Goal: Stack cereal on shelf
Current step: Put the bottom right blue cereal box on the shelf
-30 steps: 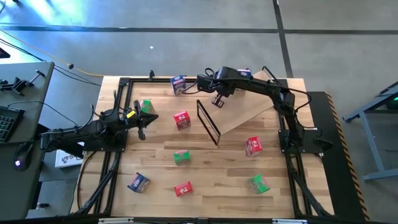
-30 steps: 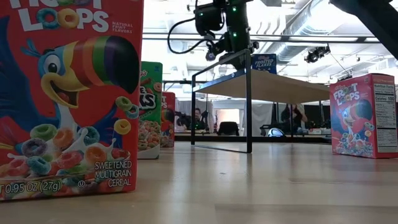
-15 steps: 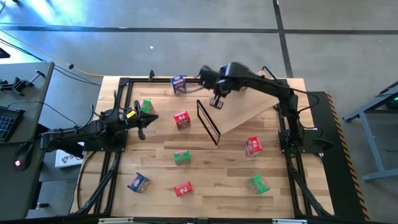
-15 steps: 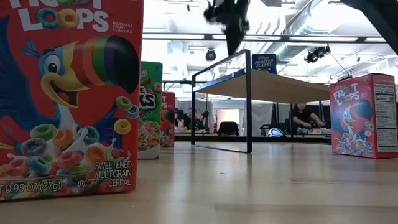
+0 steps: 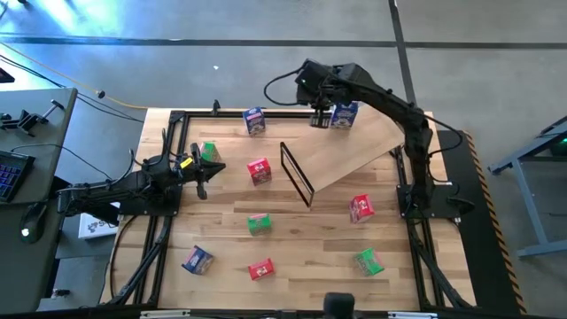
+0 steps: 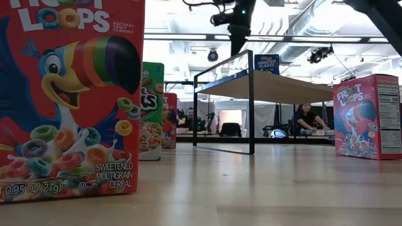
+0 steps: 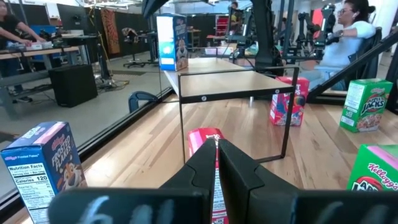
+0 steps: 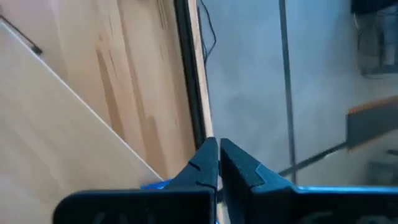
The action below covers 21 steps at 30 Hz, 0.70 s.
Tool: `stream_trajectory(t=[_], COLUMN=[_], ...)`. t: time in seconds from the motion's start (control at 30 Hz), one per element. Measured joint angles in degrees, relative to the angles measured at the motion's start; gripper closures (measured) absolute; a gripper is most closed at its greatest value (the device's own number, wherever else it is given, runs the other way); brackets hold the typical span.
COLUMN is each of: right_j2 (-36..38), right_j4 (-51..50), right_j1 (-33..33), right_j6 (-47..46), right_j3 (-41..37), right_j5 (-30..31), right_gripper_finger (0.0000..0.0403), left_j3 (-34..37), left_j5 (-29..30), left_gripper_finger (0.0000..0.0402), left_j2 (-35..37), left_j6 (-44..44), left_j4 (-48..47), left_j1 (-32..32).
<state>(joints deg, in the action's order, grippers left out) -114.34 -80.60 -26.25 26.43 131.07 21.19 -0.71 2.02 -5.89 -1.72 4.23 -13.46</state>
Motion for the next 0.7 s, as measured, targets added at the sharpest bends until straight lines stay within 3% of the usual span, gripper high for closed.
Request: stream_trajectory(t=[0.1,0.27,0.43,0.7], right_j2=[-0.40,-1.22,-1.20,-1.20], right_j4=[-1.53,-8.57,-9.39,-9.40], right_j1=[-1.22,-4.50,-5.14,-4.43], right_j6=[0.09,-5.94,-6.44,-5.24], right_j3=[0.07,0.00,0.00,0.00], right_j5=[2.43,-1.26,-3.72,-14.39], right_gripper_finger=[0.0403,0.0403,0.0403,0.0403], left_j3=[0.00,0.00,0.00,0.00], left_j5=[0.02,0.08,0.11,0.11], left_gripper_finger=[0.0390,0.0390,0.0390,0.0390], left_j2=[0.00,0.00,0.00,0.00], left_j6=[-0.28,-0.33,-0.37,-0.31], left_j4=[-0.02,-0.07,-0.15,-0.15], left_j1=[0.01,0.01,0.01,0.01])
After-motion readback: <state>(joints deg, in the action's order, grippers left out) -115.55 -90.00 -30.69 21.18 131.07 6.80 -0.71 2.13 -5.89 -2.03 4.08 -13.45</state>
